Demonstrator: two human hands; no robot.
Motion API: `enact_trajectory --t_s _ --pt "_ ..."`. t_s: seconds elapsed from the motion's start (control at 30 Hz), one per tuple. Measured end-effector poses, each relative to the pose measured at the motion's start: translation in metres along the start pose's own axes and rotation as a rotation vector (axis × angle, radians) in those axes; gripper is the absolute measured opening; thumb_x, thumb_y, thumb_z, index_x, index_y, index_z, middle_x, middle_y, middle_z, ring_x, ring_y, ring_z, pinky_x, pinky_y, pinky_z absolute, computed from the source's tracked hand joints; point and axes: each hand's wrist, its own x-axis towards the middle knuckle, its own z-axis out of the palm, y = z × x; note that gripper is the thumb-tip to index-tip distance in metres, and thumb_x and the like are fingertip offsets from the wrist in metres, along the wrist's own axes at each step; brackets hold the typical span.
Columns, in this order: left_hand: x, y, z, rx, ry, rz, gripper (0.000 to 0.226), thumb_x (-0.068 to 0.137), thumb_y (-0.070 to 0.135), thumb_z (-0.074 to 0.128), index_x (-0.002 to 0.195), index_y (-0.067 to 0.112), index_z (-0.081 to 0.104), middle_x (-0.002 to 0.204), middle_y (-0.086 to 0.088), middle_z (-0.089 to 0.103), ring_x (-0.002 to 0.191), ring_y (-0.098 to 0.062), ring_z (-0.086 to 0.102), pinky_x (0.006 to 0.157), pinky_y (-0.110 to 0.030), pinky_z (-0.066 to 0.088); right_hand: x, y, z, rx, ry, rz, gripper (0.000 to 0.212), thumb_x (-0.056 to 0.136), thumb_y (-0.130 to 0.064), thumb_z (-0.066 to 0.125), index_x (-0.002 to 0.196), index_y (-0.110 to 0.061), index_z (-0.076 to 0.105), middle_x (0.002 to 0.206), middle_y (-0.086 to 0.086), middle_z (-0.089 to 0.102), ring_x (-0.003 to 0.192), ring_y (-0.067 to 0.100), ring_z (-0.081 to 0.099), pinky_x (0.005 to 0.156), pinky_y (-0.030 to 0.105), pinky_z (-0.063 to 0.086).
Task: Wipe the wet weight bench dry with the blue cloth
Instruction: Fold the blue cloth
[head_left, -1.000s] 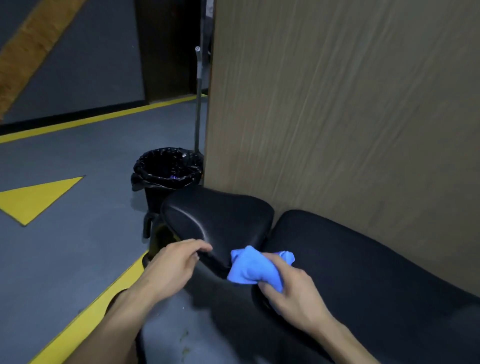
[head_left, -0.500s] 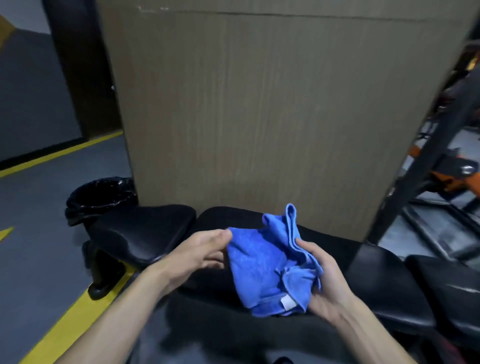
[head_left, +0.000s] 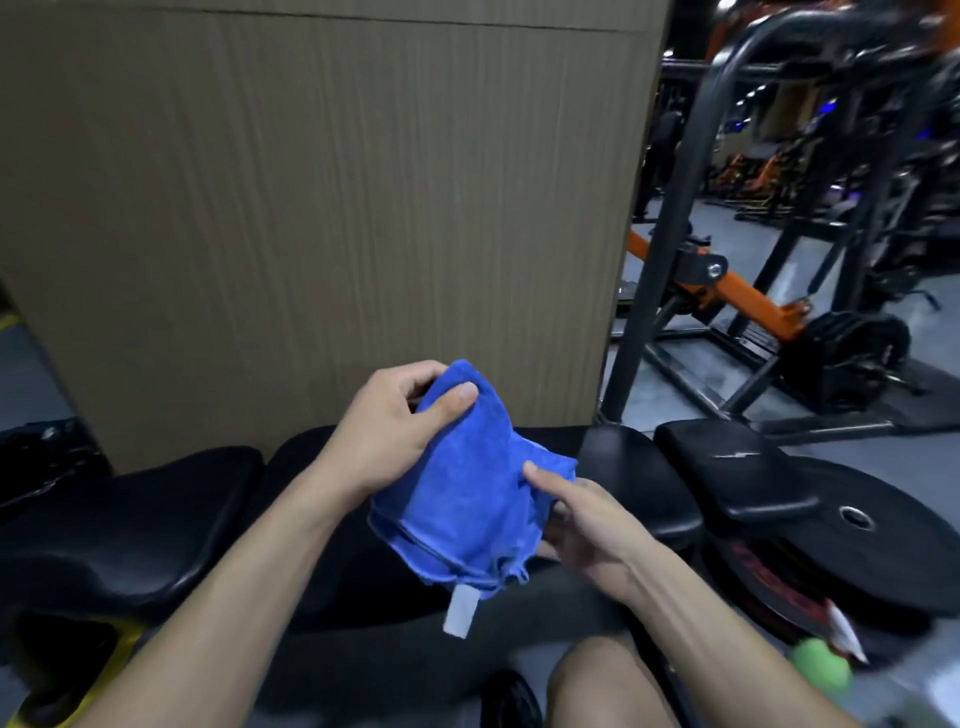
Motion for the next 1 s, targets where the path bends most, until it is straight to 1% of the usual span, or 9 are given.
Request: enact_trajectory --t_s 0.1,0.27,0.4,0.47,0.57,0.67,0.77,0.87,1.0 --pt "0.009 -0.002 -0.004 0.017 0.083 0.0 0.028 0.093 0.044 0.061 0.08 0.019 0.066 0.07 0.007 0.06 0.067 -0.009 0.054 0.067 -0.036 0.045 0.002 -0.004 -0.006 0.033 0.056 -0.069 0.028 0.093 -0.013 0.066 0.116 0.003 0.068 0.09 0.009 0.074 0.071 0.017 0.068 0.062 0.029 0.057" --pt "0.021 -0.015 0.0 -0.073 0.166 -0.09 0.035 0.101 0.04 0.054 0.083 0.011 0.059 0.071 0.006 0.056 0.065 -0.01 0.052 0.067 -0.035 0.044 0.01 -0.021 -0.021 0.115 0.063 -0.129 0.018 0.095 -0.011 0.052 0.109 -0.008 0.063 0.088 0.008 0.061 0.067 0.017 0.061 0.063 0.029 0.056" --pt "0.032 -0.022 0.02 -0.105 0.047 -0.081 0.034 0.103 0.041 0.051 0.088 0.012 0.06 0.075 0.008 0.059 0.069 -0.008 0.056 0.068 -0.032 0.046 0.021 -0.017 -0.033 0.049 0.039 -0.065 0.037 0.102 -0.043 0.049 0.12 -0.016 0.069 0.113 -0.001 0.074 0.103 0.022 0.071 0.087 0.04 0.053" --pt "0.039 -0.027 0.033 -0.1 -0.016 -0.068 0.038 0.102 0.044 0.051 0.09 0.009 0.058 0.076 0.005 0.058 0.069 -0.01 0.055 0.069 -0.034 0.046 0.026 -0.013 -0.039 -0.096 0.136 -0.132 0.032 0.102 -0.036 0.054 0.123 -0.017 0.069 0.115 0.005 0.075 0.105 0.024 0.071 0.083 0.038 0.054" --pt "0.048 -0.036 0.049 -0.08 -0.048 -0.069 0.038 0.099 0.046 0.055 0.089 0.01 0.058 0.076 0.007 0.058 0.069 -0.01 0.055 0.071 -0.034 0.046 0.034 -0.005 -0.056 -0.072 0.306 -0.243 0.026 0.104 -0.024 0.048 0.114 -0.019 0.072 0.112 0.009 0.075 0.099 0.024 0.072 0.077 0.036 0.053" --pt "0.058 -0.049 0.056 0.035 -0.106 0.009 0.02 0.092 0.046 0.066 0.102 0.03 0.062 0.091 0.012 0.069 0.085 -0.008 0.066 0.081 -0.03 0.051 0.04 -0.004 -0.081 -0.034 0.337 -0.401 0.025 0.104 -0.031 0.051 0.122 -0.031 0.069 0.129 -0.004 0.069 0.121 0.022 0.064 0.099 0.046 0.05" --pt "0.068 -0.061 0.06 0.205 -0.221 0.074 0.026 0.09 0.047 0.068 0.113 0.038 0.059 0.087 0.002 0.067 0.081 -0.02 0.064 0.081 -0.036 0.052 0.037 -0.004 -0.101 -0.058 0.359 -0.529 0.034 0.102 -0.031 0.054 0.135 -0.028 0.061 0.144 -0.025 0.052 0.133 0.011 0.053 0.108 0.043 0.043" --pt "0.078 -0.062 0.071 0.256 -0.301 0.122 0.014 0.092 0.042 0.066 0.098 0.031 0.061 0.08 0.009 0.066 0.067 -0.01 0.058 0.068 -0.03 0.048 0.022 -0.01 -0.121 -0.017 0.313 -0.466 0.034 0.102 -0.027 0.05 0.134 -0.019 0.06 0.131 -0.017 0.065 0.122 0.012 0.063 0.096 0.032 0.051" --pt "0.092 -0.053 0.094 0.279 -0.401 0.196 0.011 0.093 0.035 0.068 0.088 0.03 0.059 0.063 0.016 0.054 0.055 -0.006 0.043 0.052 -0.017 0.033 -0.006 -0.011 -0.149 0.042 0.242 -0.338 0.03 0.101 -0.02 0.051 0.124 -0.005 0.065 0.091 0.0 0.076 0.08 0.012 0.07 0.068 0.023 0.052"
